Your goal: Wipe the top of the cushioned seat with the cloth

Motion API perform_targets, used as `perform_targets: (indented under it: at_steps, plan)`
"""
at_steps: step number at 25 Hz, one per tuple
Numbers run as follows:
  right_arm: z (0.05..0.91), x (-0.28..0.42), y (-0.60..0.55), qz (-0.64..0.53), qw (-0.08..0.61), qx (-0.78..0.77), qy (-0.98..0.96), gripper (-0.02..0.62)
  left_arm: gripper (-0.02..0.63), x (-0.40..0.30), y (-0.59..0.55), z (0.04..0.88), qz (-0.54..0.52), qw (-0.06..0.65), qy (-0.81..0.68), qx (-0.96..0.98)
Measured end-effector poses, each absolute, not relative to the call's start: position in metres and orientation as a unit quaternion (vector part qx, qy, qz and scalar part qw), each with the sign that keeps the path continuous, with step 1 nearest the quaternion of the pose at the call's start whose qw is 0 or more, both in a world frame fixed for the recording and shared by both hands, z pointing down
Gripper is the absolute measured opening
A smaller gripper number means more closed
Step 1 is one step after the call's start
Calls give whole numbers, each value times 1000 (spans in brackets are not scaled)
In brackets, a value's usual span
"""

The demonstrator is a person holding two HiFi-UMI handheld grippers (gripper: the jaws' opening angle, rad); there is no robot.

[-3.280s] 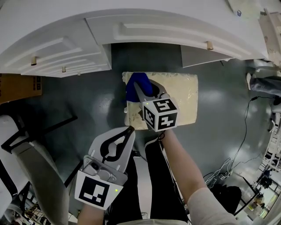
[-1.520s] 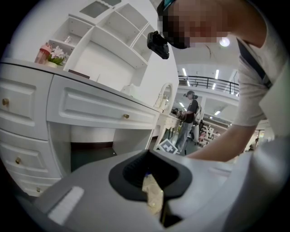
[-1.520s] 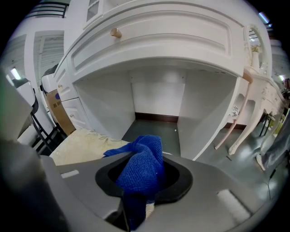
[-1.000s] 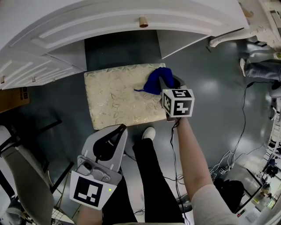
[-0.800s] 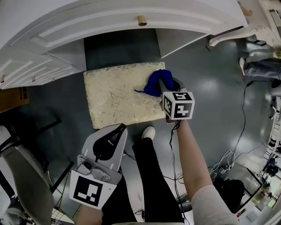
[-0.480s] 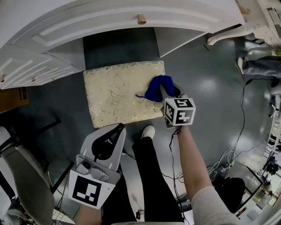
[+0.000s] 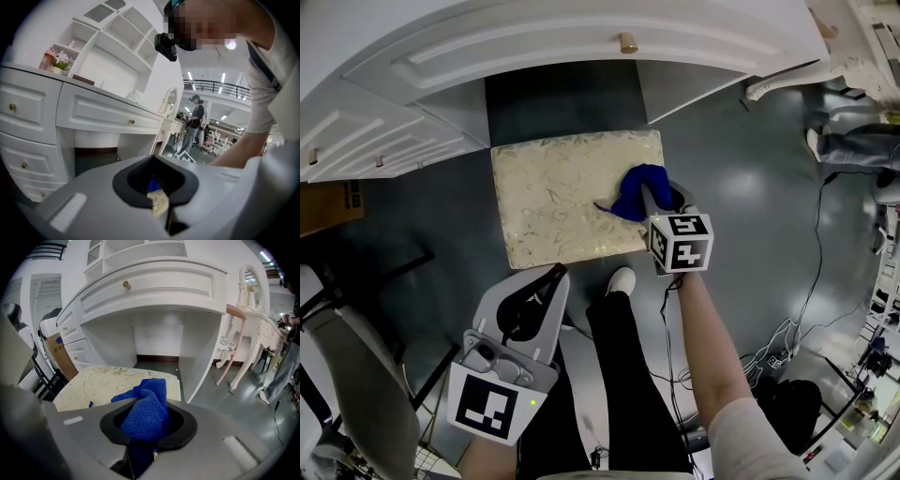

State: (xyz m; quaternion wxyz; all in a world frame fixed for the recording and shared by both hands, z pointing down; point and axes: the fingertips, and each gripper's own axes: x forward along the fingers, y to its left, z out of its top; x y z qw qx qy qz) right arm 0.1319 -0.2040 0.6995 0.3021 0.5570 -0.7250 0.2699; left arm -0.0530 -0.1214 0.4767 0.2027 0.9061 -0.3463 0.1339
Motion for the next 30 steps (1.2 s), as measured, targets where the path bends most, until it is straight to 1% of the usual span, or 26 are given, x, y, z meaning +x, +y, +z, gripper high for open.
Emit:
perform_targets:
  at_steps: [3,30]
  plan:
    - [695,111,-202,275,314,552,-722,84,-2,-65,-122,476,133,204,-353,904]
    - [693,-77,-207,272,300,500,-766,84,-2,-183,-122,472,119,204,-399,886]
